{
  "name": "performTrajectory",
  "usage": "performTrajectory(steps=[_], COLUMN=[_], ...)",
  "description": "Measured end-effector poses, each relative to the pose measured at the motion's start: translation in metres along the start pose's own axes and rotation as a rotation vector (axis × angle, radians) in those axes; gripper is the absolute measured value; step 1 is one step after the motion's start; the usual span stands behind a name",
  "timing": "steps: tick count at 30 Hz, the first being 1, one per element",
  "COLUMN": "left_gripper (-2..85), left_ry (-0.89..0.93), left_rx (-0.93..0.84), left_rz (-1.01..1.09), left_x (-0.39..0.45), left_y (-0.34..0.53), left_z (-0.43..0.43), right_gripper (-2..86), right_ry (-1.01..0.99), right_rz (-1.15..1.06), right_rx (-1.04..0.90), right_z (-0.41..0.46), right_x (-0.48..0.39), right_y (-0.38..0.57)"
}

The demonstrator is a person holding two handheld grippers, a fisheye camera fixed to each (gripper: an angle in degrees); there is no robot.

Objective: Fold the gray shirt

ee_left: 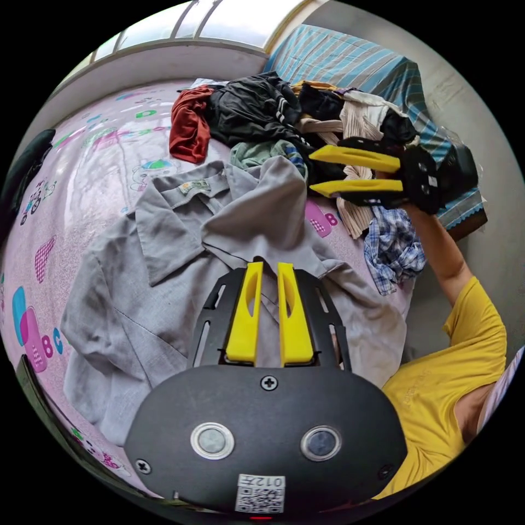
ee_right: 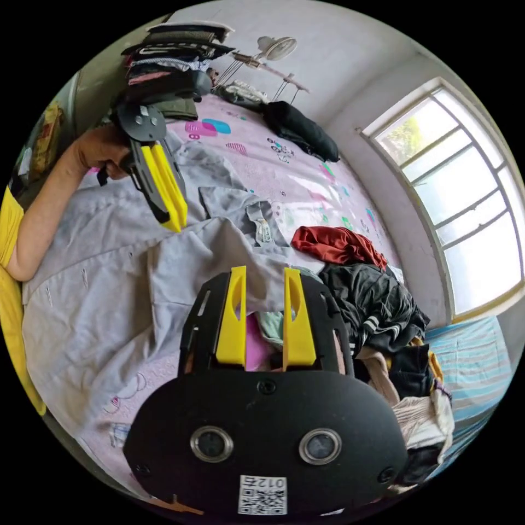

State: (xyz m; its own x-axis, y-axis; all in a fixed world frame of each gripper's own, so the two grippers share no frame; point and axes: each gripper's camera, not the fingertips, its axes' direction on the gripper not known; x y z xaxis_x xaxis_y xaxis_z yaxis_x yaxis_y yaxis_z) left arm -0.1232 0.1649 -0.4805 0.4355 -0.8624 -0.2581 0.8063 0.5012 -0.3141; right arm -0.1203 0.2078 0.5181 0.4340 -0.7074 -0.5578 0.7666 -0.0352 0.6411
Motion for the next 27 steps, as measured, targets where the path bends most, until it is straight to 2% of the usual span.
performTrajectory(steps=[3, 5, 9, 14, 18, 22, 27], left_gripper=[8.6, 9.7, 9.9, 4.6, 0.9, 0.1, -0.1], left_ry=[0.042, 0.09, 0.116, 0.135, 0.125, 0.089, 0.058], left_rx=[0.028, 0.021, -0.091, -0.119, -0.059, -0.009, 0.016], left_rz=[0.03, 0.048, 0.057, 0.048, 0.098, 0.084, -0.062], left_x=[0.003, 0.003, 0.005, 0.004, 0.01, 0.008, -0.012], left_y=[0.001, -0.003, -0.018, -0.03, -0.031, -0.027, -0.025], left_z=[-0.005, 0.0, 0.027, 0.041, 0.032, 0.02, 0.019], right_gripper=[10.3, 10.4, 10.4, 9.0, 2.7, 0.9, 0.6], right_ry=[-0.03, -0.122, -0.258, -0.288, -0.346, -0.459, -0.508], right_rz=[-0.049, -0.067, -0.113, -0.2, -0.231, -0.021, 0.266], right_rx=[-0.064, -0.113, -0.217, -0.303, -0.35, -0.283, -0.265], right_z=[0.012, 0.02, 0.04, 0.062, 0.071, 0.072, 0.092], right_x=[0.037, 0.066, 0.095, 0.109, 0.118, 0.162, 0.203], right_y=[-0.018, -0.033, -0.057, -0.082, -0.088, -0.08, -0.047])
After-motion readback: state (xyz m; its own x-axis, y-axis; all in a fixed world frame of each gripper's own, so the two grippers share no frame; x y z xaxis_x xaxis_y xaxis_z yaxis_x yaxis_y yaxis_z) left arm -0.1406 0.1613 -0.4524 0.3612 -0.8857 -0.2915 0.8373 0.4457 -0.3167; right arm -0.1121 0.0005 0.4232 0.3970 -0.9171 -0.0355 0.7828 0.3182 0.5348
